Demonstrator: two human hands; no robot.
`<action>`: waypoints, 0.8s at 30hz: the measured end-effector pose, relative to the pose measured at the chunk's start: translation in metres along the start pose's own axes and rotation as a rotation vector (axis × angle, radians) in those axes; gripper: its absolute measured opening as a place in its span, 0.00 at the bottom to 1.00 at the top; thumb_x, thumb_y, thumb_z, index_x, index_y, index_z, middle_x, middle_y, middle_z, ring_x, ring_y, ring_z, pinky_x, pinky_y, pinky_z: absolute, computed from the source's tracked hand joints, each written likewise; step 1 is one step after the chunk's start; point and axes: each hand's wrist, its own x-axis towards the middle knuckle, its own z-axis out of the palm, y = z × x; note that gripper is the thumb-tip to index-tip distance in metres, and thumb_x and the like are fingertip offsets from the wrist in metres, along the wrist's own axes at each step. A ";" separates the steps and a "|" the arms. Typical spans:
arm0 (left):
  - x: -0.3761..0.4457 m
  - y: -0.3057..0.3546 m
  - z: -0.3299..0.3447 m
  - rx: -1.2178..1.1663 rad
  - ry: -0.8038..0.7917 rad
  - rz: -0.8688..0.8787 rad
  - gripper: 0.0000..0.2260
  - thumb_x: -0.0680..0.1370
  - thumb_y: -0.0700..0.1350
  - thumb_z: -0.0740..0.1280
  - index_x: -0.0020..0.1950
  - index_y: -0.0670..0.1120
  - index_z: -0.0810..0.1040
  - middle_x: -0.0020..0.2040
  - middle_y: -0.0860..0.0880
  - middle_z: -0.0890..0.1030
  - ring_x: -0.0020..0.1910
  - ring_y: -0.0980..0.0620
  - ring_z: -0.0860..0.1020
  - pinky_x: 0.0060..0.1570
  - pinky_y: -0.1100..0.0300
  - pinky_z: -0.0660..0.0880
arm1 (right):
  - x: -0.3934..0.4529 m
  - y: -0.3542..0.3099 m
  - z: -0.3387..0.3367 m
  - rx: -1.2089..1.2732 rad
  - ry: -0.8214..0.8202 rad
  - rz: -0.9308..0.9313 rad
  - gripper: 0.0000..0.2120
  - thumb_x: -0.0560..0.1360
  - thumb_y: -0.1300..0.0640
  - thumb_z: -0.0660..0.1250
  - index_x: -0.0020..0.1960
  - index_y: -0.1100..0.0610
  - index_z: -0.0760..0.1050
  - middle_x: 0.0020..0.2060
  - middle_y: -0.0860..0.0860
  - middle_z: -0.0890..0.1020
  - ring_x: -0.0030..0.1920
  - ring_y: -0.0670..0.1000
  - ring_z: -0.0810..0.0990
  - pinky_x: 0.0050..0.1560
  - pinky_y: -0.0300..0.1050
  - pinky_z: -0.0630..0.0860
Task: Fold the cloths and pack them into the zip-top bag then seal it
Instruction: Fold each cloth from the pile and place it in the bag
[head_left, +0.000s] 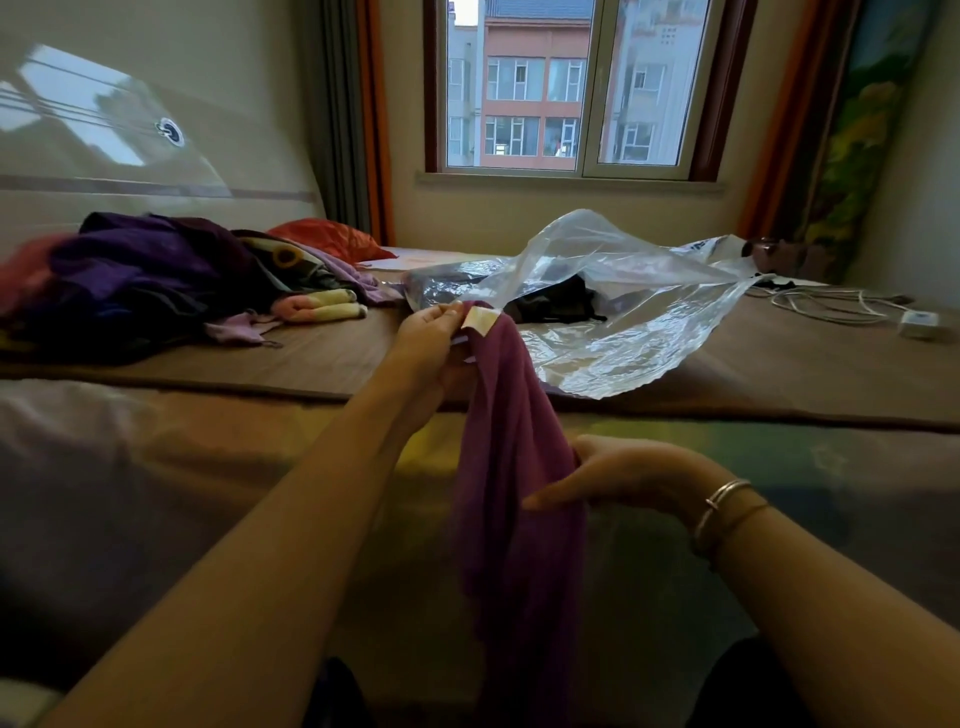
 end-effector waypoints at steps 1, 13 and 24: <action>0.001 0.000 -0.003 -0.001 -0.012 0.003 0.12 0.84 0.42 0.55 0.62 0.38 0.73 0.50 0.40 0.78 0.44 0.48 0.78 0.46 0.53 0.77 | 0.001 0.000 0.000 0.044 0.003 -0.022 0.14 0.69 0.57 0.75 0.54 0.57 0.79 0.51 0.54 0.84 0.50 0.52 0.83 0.56 0.47 0.79; -0.011 -0.034 -0.017 0.494 -0.372 -0.357 0.13 0.80 0.46 0.64 0.39 0.40 0.71 0.36 0.42 0.78 0.31 0.61 0.77 0.41 0.74 0.72 | -0.026 -0.018 -0.031 1.219 0.118 -0.505 0.24 0.79 0.49 0.55 0.70 0.61 0.70 0.65 0.60 0.75 0.63 0.58 0.77 0.60 0.55 0.76; -0.017 -0.031 -0.022 0.140 -0.360 -0.564 0.41 0.70 0.73 0.57 0.61 0.38 0.75 0.67 0.35 0.72 0.65 0.34 0.71 0.68 0.39 0.63 | -0.020 -0.020 -0.035 1.366 0.305 -0.661 0.21 0.80 0.50 0.53 0.59 0.59 0.79 0.55 0.58 0.82 0.53 0.57 0.82 0.55 0.54 0.78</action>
